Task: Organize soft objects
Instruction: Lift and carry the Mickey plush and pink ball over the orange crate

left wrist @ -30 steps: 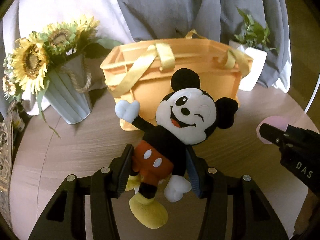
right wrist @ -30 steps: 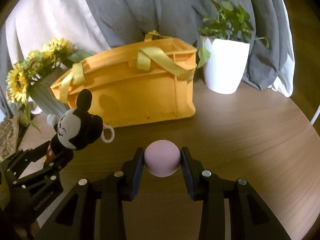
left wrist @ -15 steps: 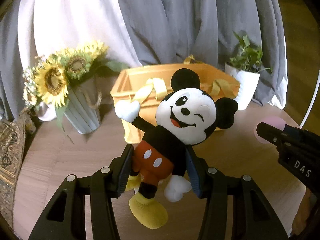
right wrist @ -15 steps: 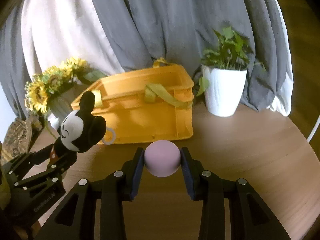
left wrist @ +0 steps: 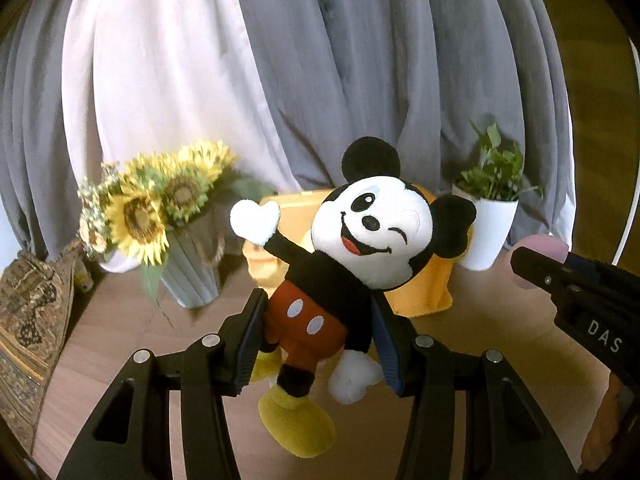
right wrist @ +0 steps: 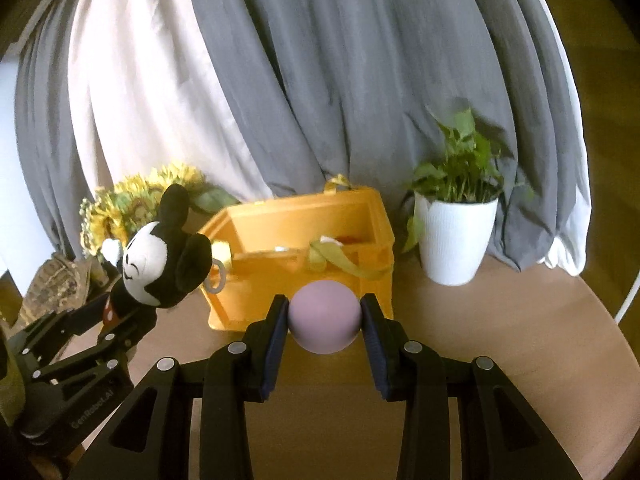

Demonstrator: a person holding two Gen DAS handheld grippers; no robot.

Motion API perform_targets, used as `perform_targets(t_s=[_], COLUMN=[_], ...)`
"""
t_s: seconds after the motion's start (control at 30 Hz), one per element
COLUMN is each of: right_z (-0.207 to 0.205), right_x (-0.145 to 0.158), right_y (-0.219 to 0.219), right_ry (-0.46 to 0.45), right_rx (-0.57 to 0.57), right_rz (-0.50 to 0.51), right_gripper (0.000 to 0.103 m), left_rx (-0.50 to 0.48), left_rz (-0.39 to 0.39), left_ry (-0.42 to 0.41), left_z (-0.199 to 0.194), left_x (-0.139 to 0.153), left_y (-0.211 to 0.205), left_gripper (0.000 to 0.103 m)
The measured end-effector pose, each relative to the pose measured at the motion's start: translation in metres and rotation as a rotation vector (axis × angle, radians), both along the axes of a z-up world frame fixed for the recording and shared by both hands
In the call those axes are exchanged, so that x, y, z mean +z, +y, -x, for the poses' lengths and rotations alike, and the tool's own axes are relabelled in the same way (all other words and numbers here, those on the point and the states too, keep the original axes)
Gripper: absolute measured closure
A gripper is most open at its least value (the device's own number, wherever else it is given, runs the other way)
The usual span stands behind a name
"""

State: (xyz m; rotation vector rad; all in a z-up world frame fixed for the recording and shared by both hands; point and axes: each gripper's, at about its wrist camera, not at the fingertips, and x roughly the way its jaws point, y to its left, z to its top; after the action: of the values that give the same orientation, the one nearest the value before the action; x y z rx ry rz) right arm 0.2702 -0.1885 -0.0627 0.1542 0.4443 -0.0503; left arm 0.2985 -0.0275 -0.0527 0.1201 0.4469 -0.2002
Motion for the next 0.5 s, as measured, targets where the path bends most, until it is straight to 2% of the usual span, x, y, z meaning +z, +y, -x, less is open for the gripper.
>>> perform_targets(t_s=[0.5], right_z=[-0.010], right_x=[0.042], right_y=[-0.001], right_ry=[-0.138], right_rx=[0.001], right_rz=[0.010], right_gripper=[0.065], left_rx=[0.001], left_rz=[-0.008], left_ry=[-0.158], left_z=[-0.014], left_x=[0.049], left_y=[-0.001], left_gripper=[0.053])
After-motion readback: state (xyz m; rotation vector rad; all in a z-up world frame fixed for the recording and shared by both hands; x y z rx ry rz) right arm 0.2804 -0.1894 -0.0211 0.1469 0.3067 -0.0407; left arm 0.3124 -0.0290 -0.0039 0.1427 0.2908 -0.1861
